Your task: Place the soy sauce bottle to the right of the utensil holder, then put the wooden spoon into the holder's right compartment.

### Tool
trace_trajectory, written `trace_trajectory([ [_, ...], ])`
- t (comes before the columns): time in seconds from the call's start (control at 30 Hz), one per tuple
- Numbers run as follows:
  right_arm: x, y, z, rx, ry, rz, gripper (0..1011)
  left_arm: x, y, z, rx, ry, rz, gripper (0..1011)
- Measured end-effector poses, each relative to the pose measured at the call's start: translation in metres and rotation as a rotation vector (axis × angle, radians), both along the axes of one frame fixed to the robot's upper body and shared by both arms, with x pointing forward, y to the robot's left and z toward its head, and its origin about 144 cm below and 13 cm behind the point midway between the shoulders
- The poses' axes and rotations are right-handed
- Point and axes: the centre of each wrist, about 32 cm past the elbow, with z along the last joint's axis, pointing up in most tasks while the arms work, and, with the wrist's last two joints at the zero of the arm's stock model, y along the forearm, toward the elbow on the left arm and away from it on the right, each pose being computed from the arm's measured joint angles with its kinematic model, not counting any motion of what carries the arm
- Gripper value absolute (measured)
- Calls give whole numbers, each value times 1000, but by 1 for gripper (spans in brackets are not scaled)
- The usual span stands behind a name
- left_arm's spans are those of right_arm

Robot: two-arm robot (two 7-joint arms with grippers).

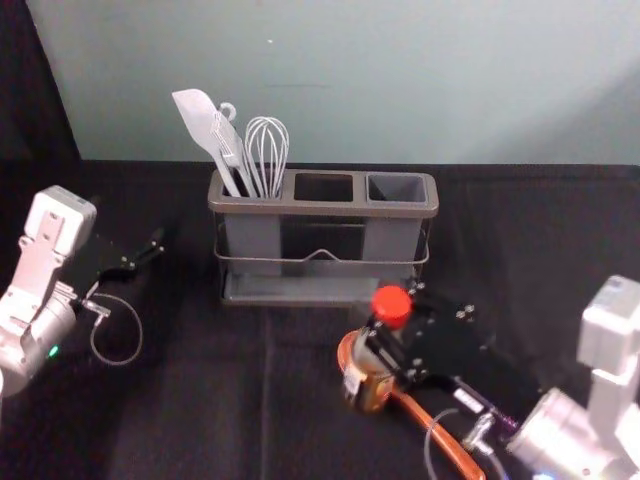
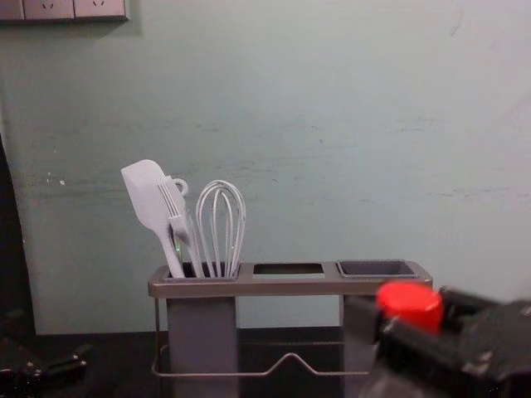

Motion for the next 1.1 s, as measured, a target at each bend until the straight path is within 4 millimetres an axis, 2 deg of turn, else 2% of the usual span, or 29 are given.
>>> trace_trajectory([
  [0.33,-1,-32,14,13,-43,-87,392,0,0,0,0,0,0,1000],
  [0.67,2,-62,14,2,-39,-193,392,0,0,0,0,0,0,1000],
  [0.87,15,-77,9,-11,-38,-258,393,0,0,0,0,0,0,1000],
  [1.1,36,-83,2,5,-40,-272,392,0,0,0,0,0,0,1000],
])
